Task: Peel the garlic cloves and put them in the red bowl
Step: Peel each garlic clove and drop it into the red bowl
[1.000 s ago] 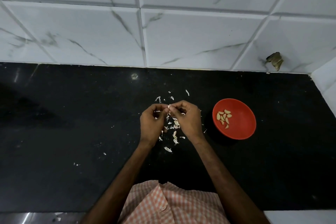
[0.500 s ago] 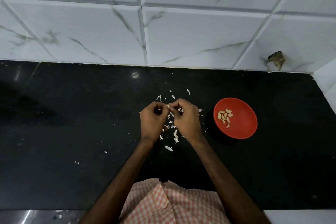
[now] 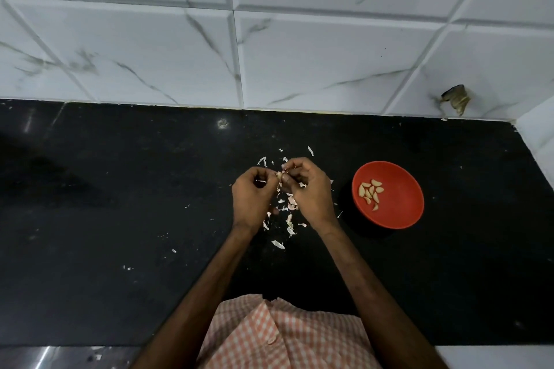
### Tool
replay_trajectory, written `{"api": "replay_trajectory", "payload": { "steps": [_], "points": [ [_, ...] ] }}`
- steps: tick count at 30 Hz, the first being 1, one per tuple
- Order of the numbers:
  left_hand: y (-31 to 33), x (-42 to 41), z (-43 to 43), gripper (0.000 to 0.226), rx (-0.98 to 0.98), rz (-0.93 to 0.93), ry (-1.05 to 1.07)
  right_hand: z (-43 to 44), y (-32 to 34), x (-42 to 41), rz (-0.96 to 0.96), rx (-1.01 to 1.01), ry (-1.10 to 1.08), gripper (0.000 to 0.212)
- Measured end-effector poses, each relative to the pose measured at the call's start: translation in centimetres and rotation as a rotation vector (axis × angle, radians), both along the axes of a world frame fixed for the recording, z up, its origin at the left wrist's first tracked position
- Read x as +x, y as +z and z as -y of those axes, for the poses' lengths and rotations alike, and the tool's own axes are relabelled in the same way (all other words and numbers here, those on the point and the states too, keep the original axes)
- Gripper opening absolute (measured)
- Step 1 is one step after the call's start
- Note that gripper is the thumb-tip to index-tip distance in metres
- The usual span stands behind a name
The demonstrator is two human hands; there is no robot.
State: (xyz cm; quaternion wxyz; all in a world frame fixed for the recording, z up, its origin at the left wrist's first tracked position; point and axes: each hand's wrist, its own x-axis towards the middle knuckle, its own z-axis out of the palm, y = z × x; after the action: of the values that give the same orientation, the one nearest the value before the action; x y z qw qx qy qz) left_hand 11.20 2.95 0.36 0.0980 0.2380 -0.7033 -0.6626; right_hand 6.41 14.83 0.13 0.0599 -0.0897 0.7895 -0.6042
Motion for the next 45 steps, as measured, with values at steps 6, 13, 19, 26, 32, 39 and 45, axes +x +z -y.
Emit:
{"api": "replay_trajectory", "payload": {
  "steps": [6,13,19,26,32,39,45],
  "points": [
    [-0.9,-0.2,0.1,0.013,0.187,0.019,0.011,0.3,0.0,0.3,-0.134,0.088,-0.002,0.009],
    [-0.6,-0.3,0.0,0.014,0.265,-0.002,-0.007,0.3,0.0,0.0,0.054,-0.091,0.024,0.017],
    [-0.3,-0.2,-0.4,0.027,0.396,0.000,-0.064,0.1,-0.1,0.5,0.373,-0.405,0.017,0.017],
    [-0.8,0.0,0.1,0.019,0.240,-0.033,-0.130,-0.1,-0.1,-0.1,0.312,-0.344,-0.065,0.012],
    [-1.1,0.2,0.0,0.012,0.186,-0.070,-0.095,-0.4,-0.2,-0.2,0.296,-0.335,-0.075,0.013],
    [-1.0,0.2,0.5,0.012,0.196,-0.016,-0.085,-0.5,-0.4,-0.4,0.227,-0.275,-0.025,0.015],
    [-0.9,0.0,0.1,0.015,0.281,0.002,-0.040,0.0,-1.1,-0.1,0.148,-0.225,-0.044,0.018]
  ]
}}
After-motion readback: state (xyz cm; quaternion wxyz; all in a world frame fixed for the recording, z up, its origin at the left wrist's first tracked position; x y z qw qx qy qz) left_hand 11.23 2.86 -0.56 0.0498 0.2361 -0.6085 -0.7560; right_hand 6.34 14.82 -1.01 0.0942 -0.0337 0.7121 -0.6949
